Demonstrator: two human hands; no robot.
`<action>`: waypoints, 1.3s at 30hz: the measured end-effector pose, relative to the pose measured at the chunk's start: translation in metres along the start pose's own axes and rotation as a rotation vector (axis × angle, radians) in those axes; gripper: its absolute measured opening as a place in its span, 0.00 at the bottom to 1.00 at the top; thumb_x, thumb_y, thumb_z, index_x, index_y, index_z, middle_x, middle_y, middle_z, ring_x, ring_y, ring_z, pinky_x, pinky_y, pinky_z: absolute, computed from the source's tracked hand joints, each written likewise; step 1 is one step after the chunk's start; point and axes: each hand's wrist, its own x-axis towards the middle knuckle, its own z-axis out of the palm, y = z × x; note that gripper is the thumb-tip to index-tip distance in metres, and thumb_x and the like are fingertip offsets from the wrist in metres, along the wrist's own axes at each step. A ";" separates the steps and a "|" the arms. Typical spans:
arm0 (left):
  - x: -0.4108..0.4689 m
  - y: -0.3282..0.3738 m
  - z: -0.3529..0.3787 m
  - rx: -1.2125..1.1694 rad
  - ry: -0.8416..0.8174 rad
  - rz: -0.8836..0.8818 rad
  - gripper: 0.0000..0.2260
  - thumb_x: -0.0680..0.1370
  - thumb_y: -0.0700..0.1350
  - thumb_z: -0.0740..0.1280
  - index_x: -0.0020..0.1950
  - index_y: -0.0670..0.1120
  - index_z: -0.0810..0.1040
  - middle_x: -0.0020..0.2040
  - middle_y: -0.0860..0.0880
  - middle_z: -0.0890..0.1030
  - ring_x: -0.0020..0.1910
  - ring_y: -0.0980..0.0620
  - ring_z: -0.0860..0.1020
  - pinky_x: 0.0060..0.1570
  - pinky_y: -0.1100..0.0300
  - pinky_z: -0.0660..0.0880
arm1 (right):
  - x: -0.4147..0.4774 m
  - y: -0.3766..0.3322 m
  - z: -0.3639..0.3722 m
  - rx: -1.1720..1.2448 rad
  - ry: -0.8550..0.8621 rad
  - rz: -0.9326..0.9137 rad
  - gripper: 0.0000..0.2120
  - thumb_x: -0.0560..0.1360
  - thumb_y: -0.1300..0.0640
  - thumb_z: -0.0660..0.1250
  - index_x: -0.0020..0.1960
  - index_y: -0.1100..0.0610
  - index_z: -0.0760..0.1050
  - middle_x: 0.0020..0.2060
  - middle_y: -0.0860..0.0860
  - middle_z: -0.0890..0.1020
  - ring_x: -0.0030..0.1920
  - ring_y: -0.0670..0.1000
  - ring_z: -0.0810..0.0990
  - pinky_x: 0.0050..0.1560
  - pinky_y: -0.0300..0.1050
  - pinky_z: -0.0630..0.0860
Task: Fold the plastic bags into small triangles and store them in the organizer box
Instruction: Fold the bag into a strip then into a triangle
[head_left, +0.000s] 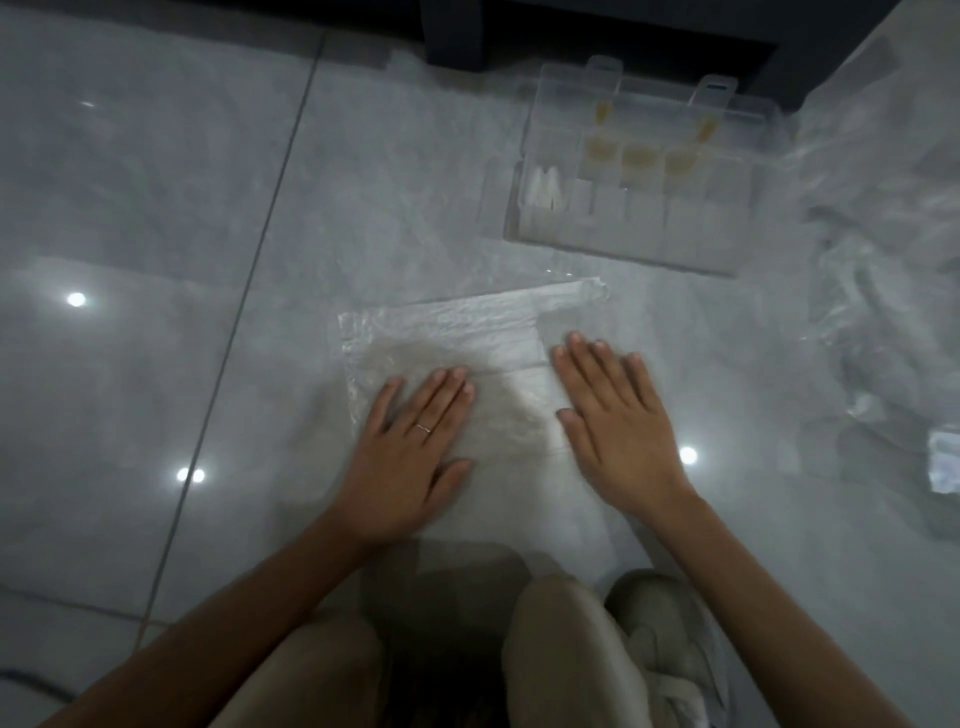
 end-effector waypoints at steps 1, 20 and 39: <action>-0.001 -0.003 -0.001 0.006 -0.012 0.012 0.30 0.80 0.58 0.53 0.77 0.43 0.60 0.78 0.45 0.58 0.77 0.49 0.56 0.73 0.42 0.53 | -0.004 0.007 -0.001 0.004 0.012 0.056 0.26 0.81 0.49 0.48 0.77 0.57 0.58 0.76 0.54 0.60 0.76 0.52 0.55 0.76 0.52 0.45; 0.003 -0.022 -0.025 -0.137 0.261 0.146 0.10 0.74 0.43 0.62 0.44 0.43 0.83 0.49 0.47 0.83 0.49 0.49 0.78 0.48 0.59 0.70 | -0.001 -0.046 -0.021 0.559 0.180 -0.071 0.22 0.74 0.52 0.63 0.65 0.60 0.73 0.61 0.55 0.77 0.67 0.55 0.70 0.70 0.50 0.63; -0.014 -0.030 -0.040 -0.616 0.059 -0.173 0.23 0.70 0.56 0.66 0.64 0.56 0.71 0.60 0.59 0.78 0.58 0.59 0.77 0.58 0.68 0.70 | 0.034 -0.052 -0.055 0.478 -0.240 -0.003 0.18 0.75 0.63 0.61 0.59 0.49 0.80 0.55 0.48 0.83 0.56 0.52 0.79 0.55 0.46 0.72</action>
